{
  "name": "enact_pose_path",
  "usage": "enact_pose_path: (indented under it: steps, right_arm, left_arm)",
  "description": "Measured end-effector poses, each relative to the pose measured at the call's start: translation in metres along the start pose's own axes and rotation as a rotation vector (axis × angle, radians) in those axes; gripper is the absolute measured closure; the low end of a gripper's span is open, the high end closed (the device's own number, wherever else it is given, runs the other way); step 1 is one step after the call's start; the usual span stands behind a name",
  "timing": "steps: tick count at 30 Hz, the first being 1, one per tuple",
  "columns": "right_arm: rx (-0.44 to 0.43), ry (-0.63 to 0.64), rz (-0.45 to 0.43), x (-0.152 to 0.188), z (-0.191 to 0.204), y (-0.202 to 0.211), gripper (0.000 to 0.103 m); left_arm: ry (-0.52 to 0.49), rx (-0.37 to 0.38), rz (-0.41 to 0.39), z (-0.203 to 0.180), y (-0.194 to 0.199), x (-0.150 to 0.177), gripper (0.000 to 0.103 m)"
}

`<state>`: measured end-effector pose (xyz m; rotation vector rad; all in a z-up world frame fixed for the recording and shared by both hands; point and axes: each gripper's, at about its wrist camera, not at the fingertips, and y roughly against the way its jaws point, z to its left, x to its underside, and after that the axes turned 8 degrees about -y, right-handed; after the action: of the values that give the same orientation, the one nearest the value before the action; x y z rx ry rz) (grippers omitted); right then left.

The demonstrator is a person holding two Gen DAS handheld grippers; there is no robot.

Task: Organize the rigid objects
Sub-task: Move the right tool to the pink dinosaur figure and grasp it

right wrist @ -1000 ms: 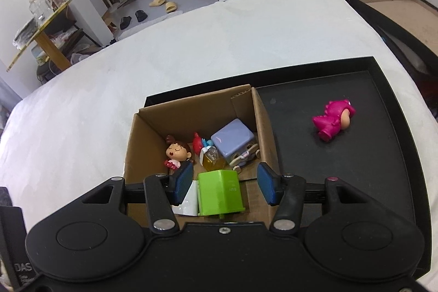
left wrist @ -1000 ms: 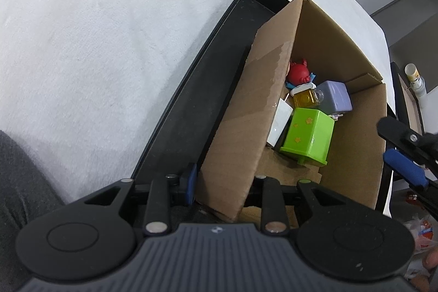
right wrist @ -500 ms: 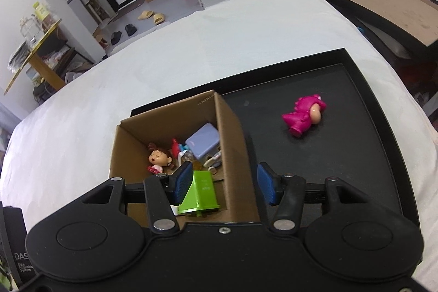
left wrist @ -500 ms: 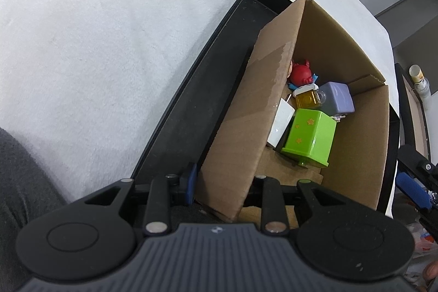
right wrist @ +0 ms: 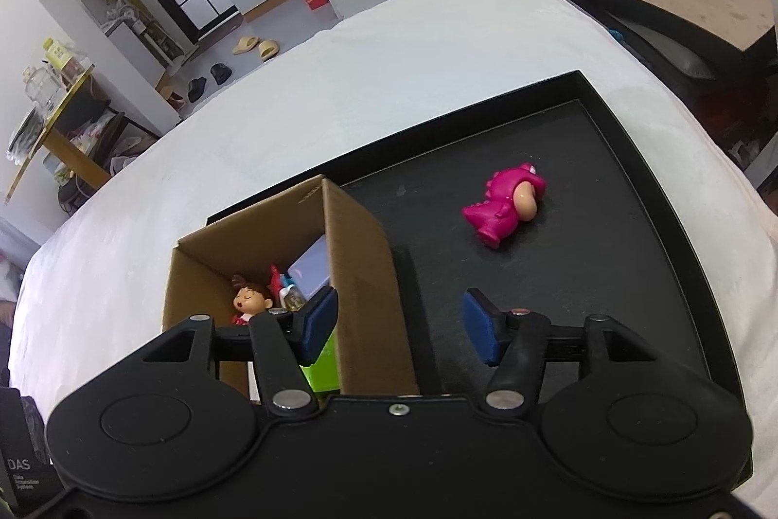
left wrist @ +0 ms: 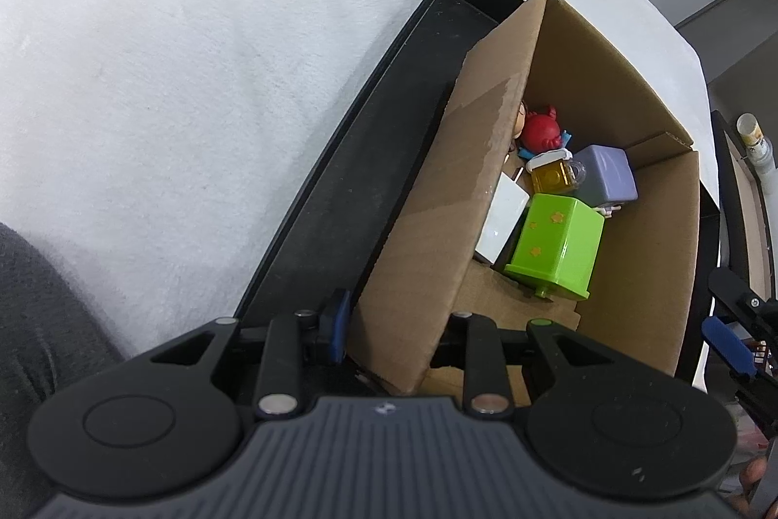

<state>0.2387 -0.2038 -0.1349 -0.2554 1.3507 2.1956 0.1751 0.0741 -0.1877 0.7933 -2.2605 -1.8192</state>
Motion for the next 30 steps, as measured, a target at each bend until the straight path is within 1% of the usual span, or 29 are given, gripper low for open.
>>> enact_pose_path:
  steps: [9, 14, 23, 30]
  right_arm:
    - [-0.016, -0.010, -0.014, -0.005, -0.016, -0.012, 0.046]
    - [-0.007, -0.032, -0.019, -0.008, -0.027, -0.024, 0.046]
    - [0.011, -0.084, -0.030, -0.018, -0.047, -0.047, 0.049]
    - [0.021, -0.169, -0.051, -0.036, -0.061, -0.064, 0.050]
  left_arm:
    - [0.015, -0.004, 0.001, 0.001, 0.000, 0.000, 0.075]
    - [0.017, -0.009, -0.001, 0.002, 0.001, 0.000, 0.075]
    - [0.015, -0.018, 0.003, 0.002, 0.002, -0.001, 0.076]
    - [-0.001, -0.024, 0.014, 0.001, 0.000, -0.002, 0.076]
